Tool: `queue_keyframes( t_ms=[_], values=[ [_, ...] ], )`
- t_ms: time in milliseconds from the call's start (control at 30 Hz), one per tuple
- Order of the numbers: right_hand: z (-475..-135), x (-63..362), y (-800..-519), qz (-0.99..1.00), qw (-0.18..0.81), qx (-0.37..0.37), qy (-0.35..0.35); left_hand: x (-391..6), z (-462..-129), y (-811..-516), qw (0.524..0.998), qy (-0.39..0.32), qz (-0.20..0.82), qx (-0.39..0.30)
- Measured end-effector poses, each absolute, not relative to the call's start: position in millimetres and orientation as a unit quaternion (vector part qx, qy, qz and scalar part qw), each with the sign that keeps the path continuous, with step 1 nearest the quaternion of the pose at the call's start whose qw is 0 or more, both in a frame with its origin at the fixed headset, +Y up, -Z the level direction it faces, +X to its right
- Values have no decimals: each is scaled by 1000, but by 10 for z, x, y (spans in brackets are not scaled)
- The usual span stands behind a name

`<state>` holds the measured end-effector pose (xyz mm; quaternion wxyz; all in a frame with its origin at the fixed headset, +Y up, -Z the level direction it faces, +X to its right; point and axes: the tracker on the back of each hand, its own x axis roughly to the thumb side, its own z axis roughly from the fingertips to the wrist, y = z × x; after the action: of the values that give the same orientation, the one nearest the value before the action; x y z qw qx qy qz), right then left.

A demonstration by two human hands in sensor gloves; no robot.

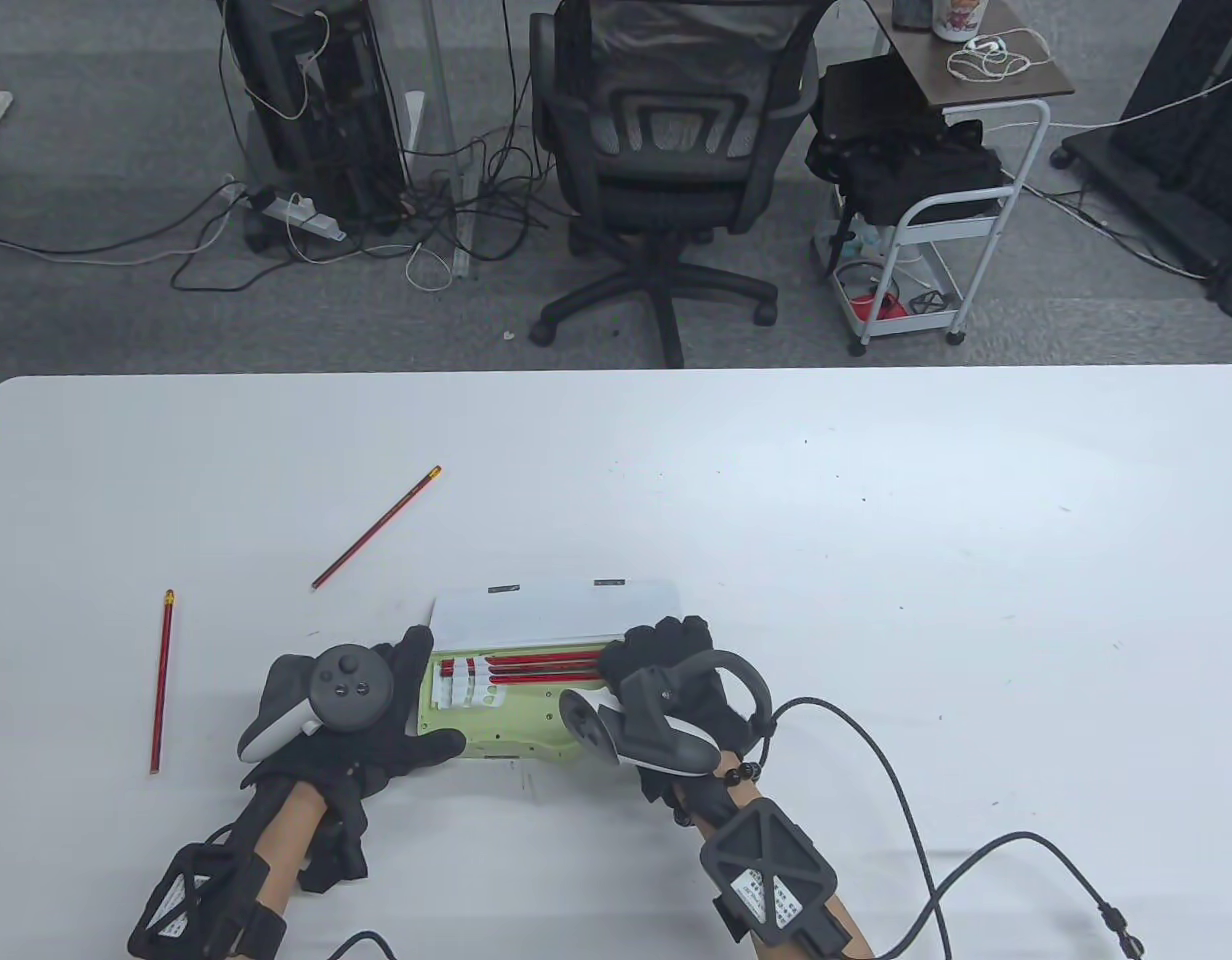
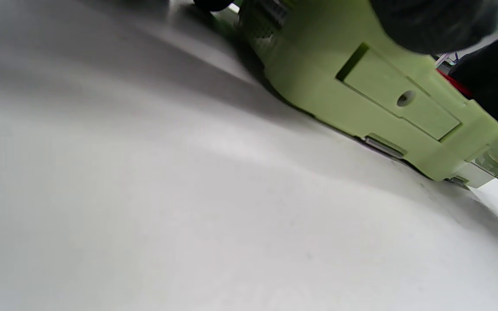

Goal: Organize multifunction pencil case

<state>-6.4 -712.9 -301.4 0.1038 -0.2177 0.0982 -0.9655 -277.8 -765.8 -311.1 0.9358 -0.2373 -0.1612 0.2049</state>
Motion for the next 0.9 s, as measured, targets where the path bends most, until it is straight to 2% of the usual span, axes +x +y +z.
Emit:
queue_keyframes(
  t_ms=[333, 567, 767, 900],
  values=[
    [-3058, -148, -7181, -957, 120, -239, 115, -2777, -3113, -7660, 936, -161, 206, -237],
    [-3028, -37, -7108, -961, 87, -233, 123, -2779, -3112, -7662, 936, -161, 207, -236],
    [-3073, 331, -6998, -977, 9, -171, 125, -2779, -3110, -7663, 936, -161, 207, -234],
    [-3129, 630, -7014, -989, -89, -79, 85, -2780, -3108, -7665, 936, -162, 208, -233]
  ],
)
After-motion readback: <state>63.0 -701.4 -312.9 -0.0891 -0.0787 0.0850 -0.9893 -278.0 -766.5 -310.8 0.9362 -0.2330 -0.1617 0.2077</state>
